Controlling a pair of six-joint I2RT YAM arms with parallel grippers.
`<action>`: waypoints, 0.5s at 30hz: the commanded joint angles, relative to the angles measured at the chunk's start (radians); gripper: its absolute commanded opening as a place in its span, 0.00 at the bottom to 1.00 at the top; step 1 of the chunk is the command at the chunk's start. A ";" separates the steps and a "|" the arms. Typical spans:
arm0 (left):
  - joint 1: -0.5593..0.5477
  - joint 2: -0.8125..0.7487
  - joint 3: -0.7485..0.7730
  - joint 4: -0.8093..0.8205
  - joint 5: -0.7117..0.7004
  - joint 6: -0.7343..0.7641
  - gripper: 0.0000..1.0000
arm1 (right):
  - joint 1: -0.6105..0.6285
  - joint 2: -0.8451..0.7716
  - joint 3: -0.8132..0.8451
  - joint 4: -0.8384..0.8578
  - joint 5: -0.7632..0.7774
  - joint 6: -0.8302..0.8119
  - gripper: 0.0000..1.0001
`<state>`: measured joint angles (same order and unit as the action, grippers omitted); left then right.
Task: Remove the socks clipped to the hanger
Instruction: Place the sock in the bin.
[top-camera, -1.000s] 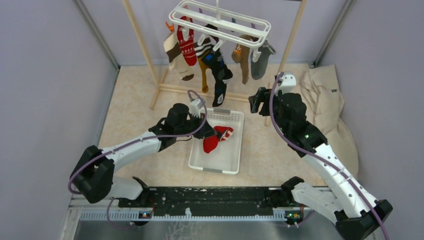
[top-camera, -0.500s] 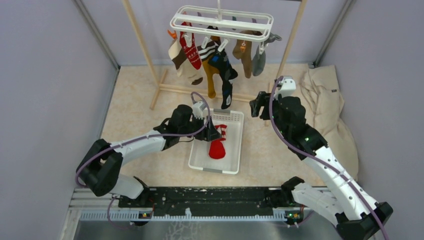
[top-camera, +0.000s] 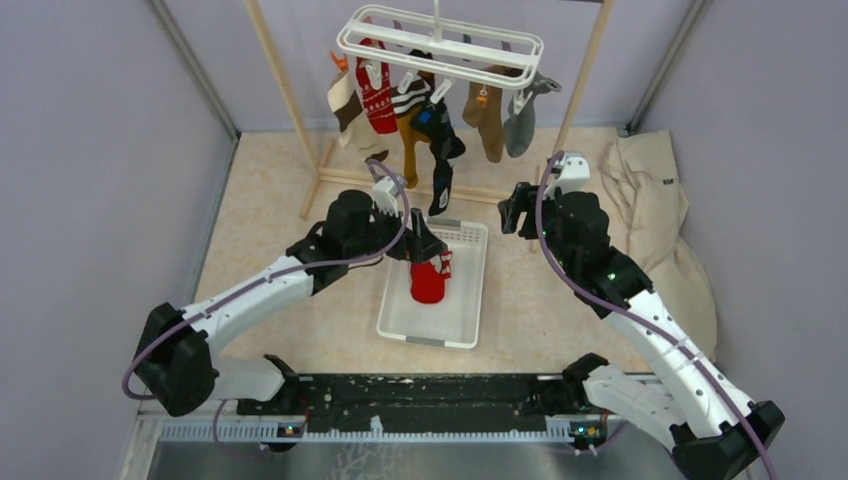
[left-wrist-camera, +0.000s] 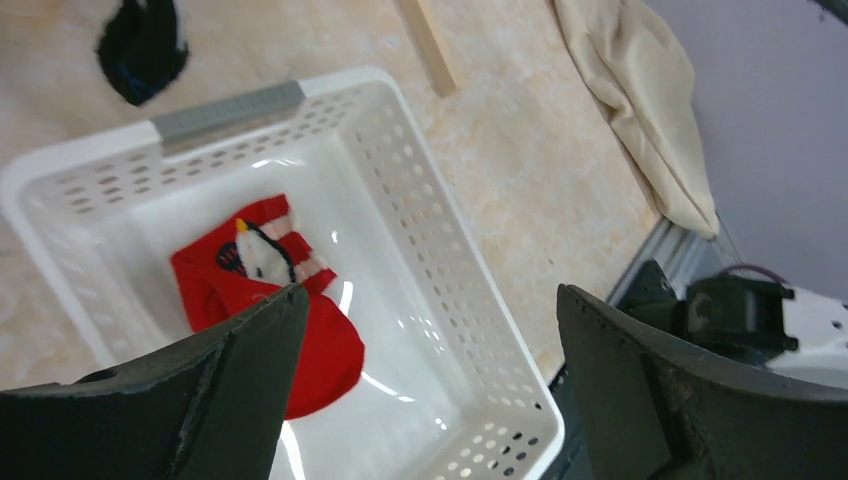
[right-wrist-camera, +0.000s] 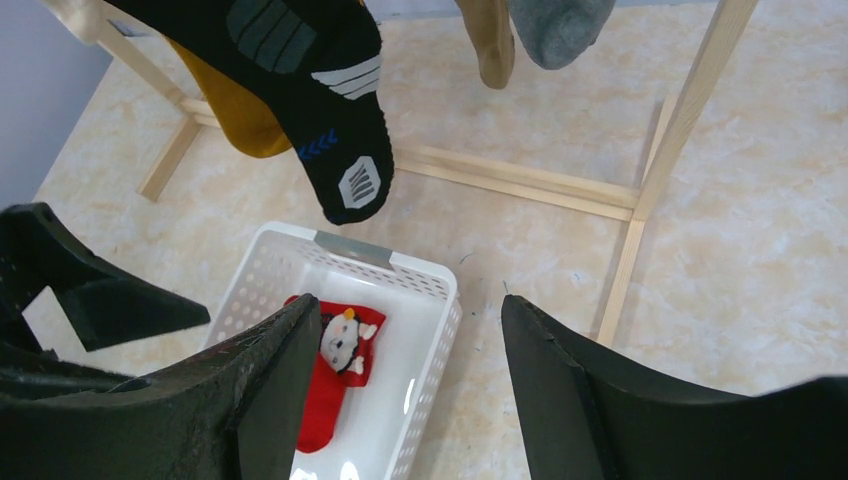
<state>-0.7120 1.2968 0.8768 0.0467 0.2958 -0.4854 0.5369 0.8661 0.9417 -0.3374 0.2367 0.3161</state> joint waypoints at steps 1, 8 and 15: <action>-0.001 -0.012 0.075 -0.103 -0.218 0.066 0.99 | 0.011 -0.001 0.009 0.047 -0.006 -0.009 0.68; 0.018 0.054 0.174 0.020 -0.284 0.118 0.99 | 0.011 -0.006 0.004 0.044 -0.014 -0.005 0.67; 0.018 0.149 0.170 0.288 -0.206 0.137 0.99 | 0.011 -0.026 -0.007 0.037 -0.014 0.004 0.67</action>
<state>-0.6975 1.3964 1.0298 0.1589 0.0647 -0.3786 0.5369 0.8654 0.9405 -0.3374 0.2268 0.3172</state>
